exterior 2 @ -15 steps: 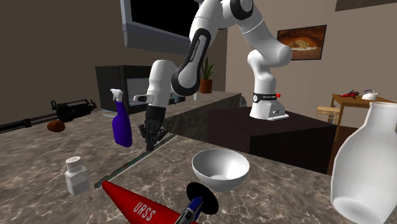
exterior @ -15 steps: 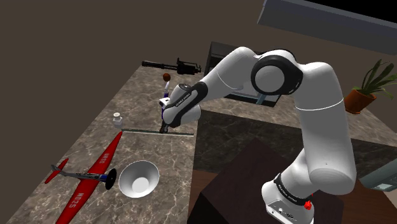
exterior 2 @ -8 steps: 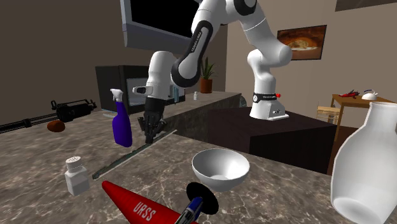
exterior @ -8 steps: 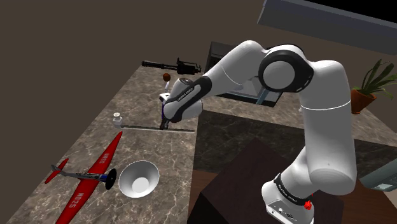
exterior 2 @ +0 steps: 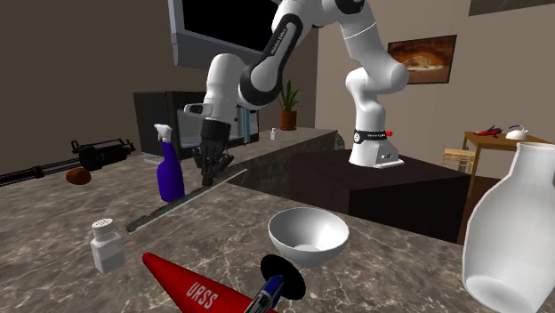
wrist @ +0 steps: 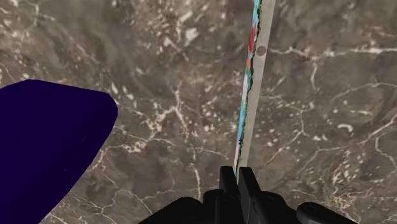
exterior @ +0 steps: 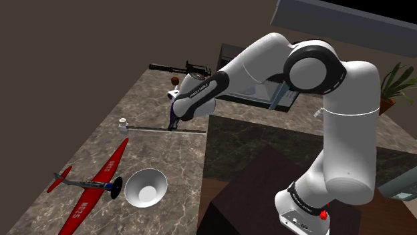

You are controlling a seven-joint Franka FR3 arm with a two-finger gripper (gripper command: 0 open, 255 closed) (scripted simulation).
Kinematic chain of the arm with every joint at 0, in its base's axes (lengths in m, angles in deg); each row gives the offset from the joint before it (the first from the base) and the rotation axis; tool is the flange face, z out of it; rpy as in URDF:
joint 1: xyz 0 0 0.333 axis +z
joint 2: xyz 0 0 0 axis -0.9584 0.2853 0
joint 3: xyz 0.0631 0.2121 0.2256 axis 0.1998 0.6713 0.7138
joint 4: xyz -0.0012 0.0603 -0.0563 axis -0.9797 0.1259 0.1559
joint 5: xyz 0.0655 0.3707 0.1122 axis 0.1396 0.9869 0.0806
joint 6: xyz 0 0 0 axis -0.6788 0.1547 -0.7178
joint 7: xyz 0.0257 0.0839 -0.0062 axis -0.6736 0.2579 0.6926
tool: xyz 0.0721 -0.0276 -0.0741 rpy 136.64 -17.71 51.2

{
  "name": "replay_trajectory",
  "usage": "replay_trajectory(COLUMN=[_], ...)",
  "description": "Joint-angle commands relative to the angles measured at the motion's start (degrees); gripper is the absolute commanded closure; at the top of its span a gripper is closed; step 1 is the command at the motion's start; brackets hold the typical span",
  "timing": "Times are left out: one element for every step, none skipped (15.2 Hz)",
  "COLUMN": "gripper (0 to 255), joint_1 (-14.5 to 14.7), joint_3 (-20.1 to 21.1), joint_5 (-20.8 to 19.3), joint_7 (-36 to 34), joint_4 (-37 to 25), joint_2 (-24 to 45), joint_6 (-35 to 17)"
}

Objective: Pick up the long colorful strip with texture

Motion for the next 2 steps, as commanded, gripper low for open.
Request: replay_trajectory(gripper=[255,255], joint_1=[0.15,0.15], joint_3=[-0.18,-0.18], joint_5=[-0.15,-0.15], joint_7=[-0.25,-0.25], joint_4=[0.1,0.1], joint_2=[-0.67,-0.67], joint_6=[0.58,0.58])
